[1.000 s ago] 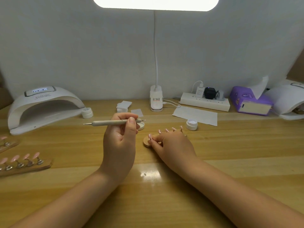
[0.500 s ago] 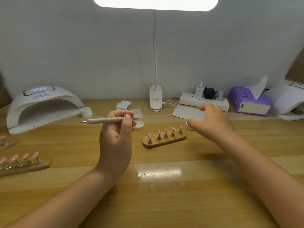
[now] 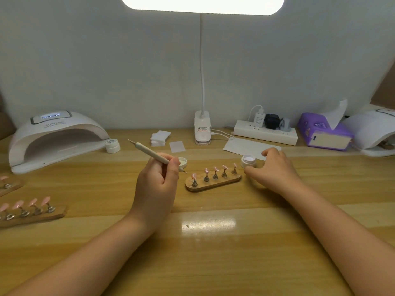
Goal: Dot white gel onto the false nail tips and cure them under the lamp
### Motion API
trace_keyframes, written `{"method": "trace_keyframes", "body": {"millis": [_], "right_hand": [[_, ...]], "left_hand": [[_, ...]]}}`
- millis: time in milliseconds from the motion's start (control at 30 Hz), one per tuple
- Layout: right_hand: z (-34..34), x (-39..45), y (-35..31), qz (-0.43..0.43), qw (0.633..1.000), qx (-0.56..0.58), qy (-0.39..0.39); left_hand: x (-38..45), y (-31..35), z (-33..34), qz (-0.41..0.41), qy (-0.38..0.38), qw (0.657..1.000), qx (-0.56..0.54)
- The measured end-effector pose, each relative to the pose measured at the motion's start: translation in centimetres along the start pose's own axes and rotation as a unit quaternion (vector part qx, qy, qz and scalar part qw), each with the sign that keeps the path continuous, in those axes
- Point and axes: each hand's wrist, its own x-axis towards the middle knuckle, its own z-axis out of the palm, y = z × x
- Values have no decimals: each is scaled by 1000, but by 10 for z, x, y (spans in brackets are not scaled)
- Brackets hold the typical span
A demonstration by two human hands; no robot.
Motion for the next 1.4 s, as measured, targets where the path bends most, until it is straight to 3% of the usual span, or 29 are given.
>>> {"method": "trace_keyframes", "body": {"millis": [100,200,267,367,467,567,733,867,1067,1267,1400], "right_hand": [[-1,-2,-1,-15,1000,14,19],[-8,-8,-10,-120,984,55,120],[-15,-13,-17,-199,976,38,85],[-17,-18,-18,-230,972,-24,-34],[-10,-16,-12,-213,969,-82,-92],[-7,-12,-11,-179,976,-64,-109],[-9,-11,-17,-202,963,-91,-154],[-11,-14,-15,-198,970,-52,-130],[-32,-24,8,-170,972,-27,-162],[-83,-41,85,-54,988,-16,-147],[-114,-39,140,5,995,-64,-79]], "left_hand": [[-1,-2,1,-2,-4,1000,1],[-2,-3,1,1,-2,1000,-4],[-1,-4,1,-8,3,1000,-10],[1,-6,0,-26,10,999,-19],[1,-7,0,-37,20,999,-29],[1,-9,1,-43,21,998,-29],[1,-10,2,-50,19,998,-27],[2,-11,0,-58,25,998,-26],[4,-13,-1,-83,36,995,-36],[-1,-4,3,-67,16,997,-43],[-7,6,10,-43,1,998,-48]]}}
